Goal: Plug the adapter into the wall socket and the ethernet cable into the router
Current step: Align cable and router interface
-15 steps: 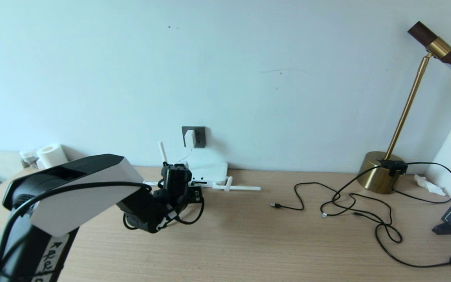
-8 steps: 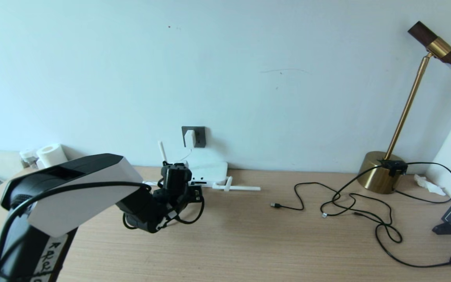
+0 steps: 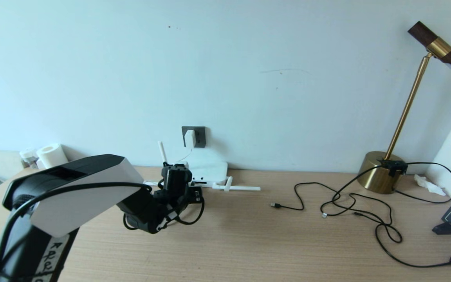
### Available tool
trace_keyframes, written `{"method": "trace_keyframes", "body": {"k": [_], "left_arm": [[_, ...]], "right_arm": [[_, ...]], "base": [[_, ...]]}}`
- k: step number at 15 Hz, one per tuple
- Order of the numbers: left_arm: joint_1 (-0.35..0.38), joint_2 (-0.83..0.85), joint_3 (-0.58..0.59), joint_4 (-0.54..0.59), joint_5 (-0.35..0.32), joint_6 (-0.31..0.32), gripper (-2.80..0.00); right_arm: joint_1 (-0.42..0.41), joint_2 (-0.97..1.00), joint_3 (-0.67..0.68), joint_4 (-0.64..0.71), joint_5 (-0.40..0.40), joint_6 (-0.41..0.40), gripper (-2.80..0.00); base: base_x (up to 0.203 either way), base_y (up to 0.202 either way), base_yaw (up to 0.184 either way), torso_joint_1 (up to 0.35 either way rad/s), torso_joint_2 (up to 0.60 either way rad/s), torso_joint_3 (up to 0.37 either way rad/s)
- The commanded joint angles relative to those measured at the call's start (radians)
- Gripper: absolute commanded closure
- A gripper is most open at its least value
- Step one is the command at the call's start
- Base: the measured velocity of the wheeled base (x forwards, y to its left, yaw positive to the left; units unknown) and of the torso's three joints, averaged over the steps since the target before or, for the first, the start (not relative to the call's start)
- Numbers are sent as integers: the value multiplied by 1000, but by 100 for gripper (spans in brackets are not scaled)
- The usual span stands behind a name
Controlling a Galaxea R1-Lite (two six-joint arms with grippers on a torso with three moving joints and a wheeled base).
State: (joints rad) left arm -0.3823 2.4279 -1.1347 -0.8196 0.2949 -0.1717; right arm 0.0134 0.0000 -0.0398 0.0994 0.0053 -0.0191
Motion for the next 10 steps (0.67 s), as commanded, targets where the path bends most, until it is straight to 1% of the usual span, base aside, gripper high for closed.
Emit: {"method": "trace_keyframes", "body": {"k": [1,10], "left_arm": [[0,7,-2,-4,1,0,0],[0,2,-14,-1,1,-1,0]], "right_arm": [[0,2,0,0,1,-1,-280],[0,2,0,0,1,-1,-280]], "base": [[0,0,0,0,0,0],[0,0,0,0,0,0]]}}
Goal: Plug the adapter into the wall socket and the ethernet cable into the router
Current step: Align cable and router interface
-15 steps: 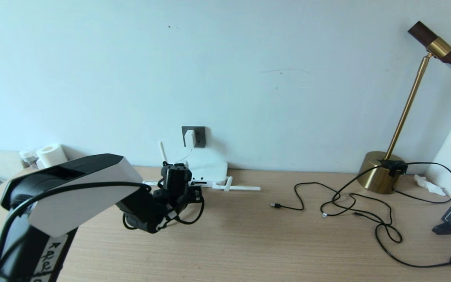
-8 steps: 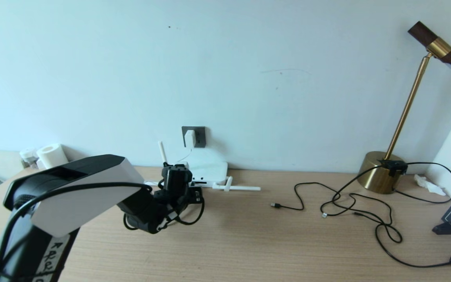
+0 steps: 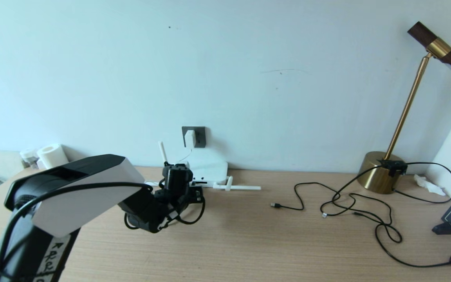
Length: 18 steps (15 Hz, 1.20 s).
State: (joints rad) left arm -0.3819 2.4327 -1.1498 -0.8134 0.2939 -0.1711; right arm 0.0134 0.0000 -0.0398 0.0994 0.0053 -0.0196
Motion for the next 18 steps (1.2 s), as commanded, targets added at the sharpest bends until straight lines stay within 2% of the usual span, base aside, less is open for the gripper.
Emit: {"method": "trace_keyframes", "body": {"k": [1,18], "left_arm": [[0,-5,2,-9,2,-2,0],[-3,-1,10,-12,2,-2,0]], "right_arm": [[0,2,0,0,1,0,-280],[0,2,0,0,1,0,-280]], "base": [[0,0,0,0,0,0],[0,0,0,0,0,0]]}}
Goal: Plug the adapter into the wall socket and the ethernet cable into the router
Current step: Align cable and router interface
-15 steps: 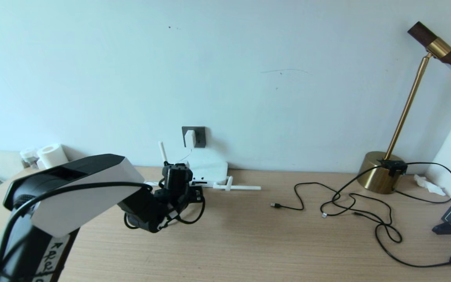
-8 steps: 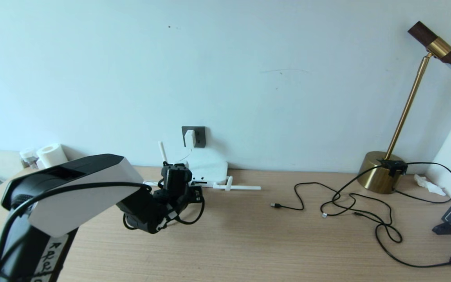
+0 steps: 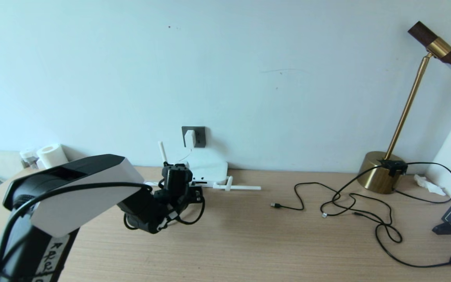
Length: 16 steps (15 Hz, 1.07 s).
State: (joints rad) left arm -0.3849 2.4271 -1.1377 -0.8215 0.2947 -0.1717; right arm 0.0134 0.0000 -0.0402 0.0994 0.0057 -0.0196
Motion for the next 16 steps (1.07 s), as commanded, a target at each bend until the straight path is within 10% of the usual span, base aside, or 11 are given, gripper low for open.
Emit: {"method": "trace_keyframes", "body": {"k": [1,16], "left_arm": [[0,3,-2,-4,1,-2,0],[-8,-10,4,-2,4,0,0]], "right_arm": [[0,1,0,0,0,0,-280],[0,2,0,0,0,0,-280]], "base": [[0,0,0,0,0,0],[0,0,0,0,0,0]]}}
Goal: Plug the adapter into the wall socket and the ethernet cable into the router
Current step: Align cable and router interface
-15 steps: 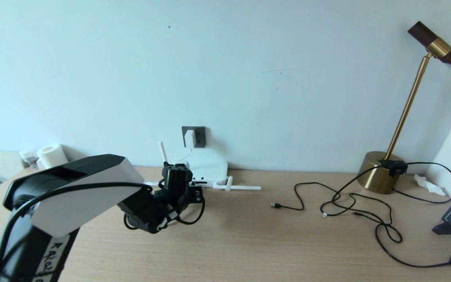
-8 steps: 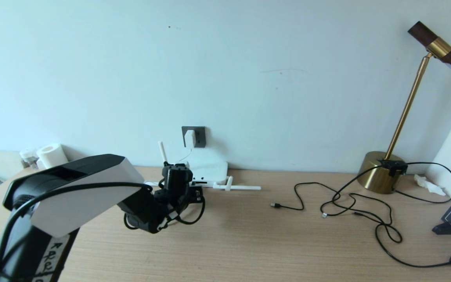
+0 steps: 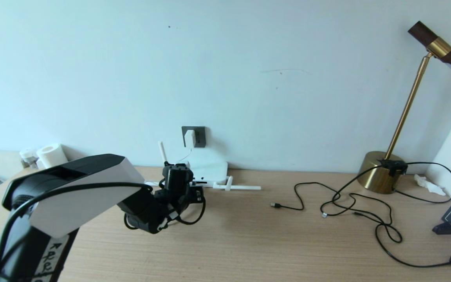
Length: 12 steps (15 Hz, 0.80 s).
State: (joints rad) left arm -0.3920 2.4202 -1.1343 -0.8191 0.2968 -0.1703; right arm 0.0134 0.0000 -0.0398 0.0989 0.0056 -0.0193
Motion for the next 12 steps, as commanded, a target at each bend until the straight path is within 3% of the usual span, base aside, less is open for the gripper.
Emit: {"method": "trace_keyframes", "body": {"k": [1,12], "left_arm": [[-1,-3,1,-5,2,-1,0],[-1,0,-2,-5,4,-1,0]], "right_arm": [[0,2,0,1,1,-1,-280],[0,2,0,1,1,-1,-280]], "base": [[0,0,0,0,0,0],[0,0,0,0,0,0]]}}
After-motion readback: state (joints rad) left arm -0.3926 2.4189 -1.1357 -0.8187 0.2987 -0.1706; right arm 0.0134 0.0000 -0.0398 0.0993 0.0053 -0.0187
